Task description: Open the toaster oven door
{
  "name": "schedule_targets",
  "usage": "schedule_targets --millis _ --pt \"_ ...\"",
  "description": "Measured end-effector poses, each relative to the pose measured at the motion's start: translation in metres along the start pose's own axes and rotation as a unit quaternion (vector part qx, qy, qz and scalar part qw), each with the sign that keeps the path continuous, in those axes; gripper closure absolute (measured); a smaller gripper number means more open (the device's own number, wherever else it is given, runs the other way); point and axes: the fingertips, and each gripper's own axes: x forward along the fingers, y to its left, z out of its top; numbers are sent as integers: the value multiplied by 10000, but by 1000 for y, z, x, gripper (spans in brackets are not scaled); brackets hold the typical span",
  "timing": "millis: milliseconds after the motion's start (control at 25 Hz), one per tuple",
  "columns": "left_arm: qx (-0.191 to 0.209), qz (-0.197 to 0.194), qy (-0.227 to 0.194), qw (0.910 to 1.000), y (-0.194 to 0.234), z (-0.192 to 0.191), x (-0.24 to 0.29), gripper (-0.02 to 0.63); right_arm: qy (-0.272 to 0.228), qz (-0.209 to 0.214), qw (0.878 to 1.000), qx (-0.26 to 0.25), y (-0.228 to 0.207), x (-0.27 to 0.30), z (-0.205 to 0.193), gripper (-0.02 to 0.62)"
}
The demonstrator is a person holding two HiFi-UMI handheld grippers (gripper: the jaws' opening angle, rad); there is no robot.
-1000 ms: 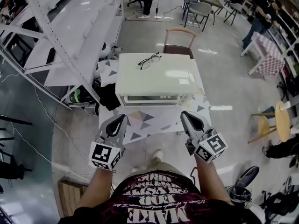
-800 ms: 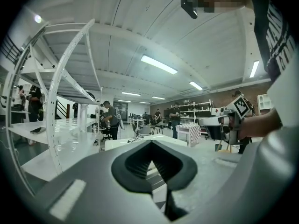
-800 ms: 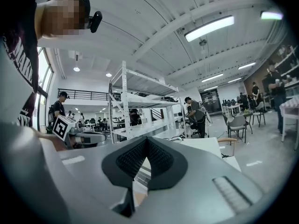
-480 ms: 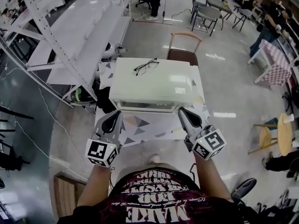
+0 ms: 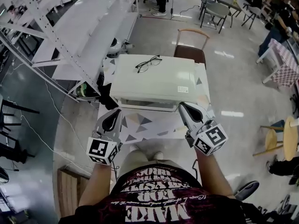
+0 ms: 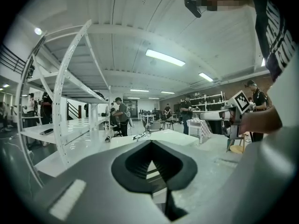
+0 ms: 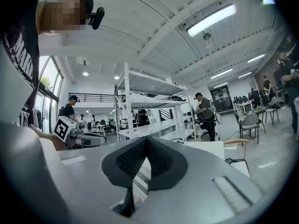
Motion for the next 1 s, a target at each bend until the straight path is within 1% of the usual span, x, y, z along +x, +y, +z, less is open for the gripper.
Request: schedule_targets --millis 120,240,640,1000 --pt "8 0 87 10000 4 -7 4 604 2 23 10000 22 -1 4 -2 569" --pt "-7 -47 193 9998 8 -17 11 604 -13 -55 10000 45 -7 7 -3 569" --pt "-5 -386 444 9983 28 -37 47 604 -27 -319 9994 117 -23 31 0 569" --pt "-35 -657 724 9952 42 -58 65 604 42 -372 9992 163 -28 63 1 569"
